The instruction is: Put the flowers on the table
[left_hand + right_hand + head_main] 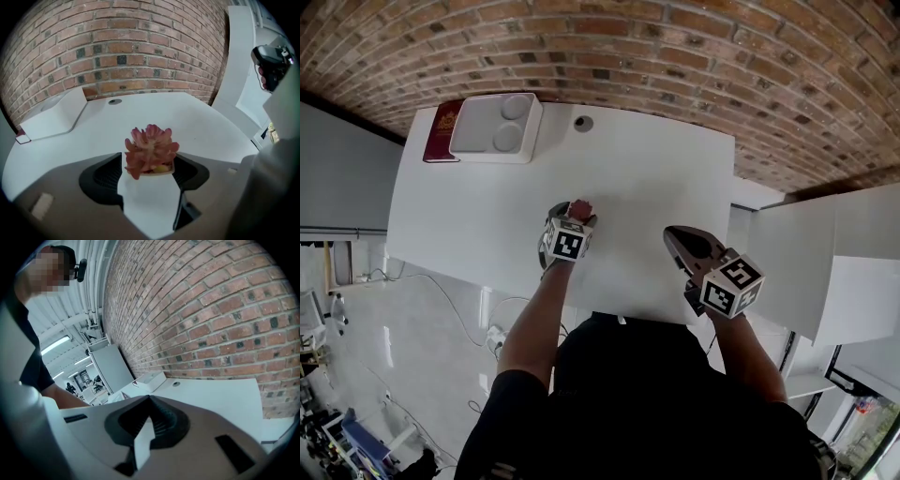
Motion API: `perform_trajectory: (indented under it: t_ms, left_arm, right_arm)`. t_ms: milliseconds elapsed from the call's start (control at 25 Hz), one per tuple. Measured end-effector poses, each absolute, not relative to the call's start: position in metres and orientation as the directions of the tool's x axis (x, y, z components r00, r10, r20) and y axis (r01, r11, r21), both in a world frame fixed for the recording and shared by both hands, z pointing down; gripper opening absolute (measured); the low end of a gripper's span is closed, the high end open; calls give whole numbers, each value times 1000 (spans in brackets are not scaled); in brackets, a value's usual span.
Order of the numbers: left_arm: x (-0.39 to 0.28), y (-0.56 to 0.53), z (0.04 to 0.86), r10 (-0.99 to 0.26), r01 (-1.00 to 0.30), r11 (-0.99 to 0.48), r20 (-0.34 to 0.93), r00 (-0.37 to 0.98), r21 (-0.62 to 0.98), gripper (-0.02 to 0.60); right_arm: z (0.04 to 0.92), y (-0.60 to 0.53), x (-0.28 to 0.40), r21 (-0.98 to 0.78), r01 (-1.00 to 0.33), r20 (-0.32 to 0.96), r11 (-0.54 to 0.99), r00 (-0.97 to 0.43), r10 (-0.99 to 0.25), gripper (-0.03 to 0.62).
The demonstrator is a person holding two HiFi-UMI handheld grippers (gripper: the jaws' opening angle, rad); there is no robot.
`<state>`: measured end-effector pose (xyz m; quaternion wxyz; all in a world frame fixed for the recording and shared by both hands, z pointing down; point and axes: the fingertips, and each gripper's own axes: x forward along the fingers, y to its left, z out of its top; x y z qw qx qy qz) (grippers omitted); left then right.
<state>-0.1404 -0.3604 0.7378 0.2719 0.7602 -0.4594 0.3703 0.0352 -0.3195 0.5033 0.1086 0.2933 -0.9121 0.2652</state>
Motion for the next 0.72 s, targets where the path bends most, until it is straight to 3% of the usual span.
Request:
perform_trajectory:
  t_ms: [560,720]
  left_arm:
    - [-151,-321,678,-636,-948,-312,728,255,60,304]
    - [-147,-311,647,-687,-958,-264,675,269,113,206]
  right_arm:
    - [496,-291,54,-429,-534,297,728,-845,-445,6]
    - [484,-290,67,-424,-530,257,735,-848,-463,6]
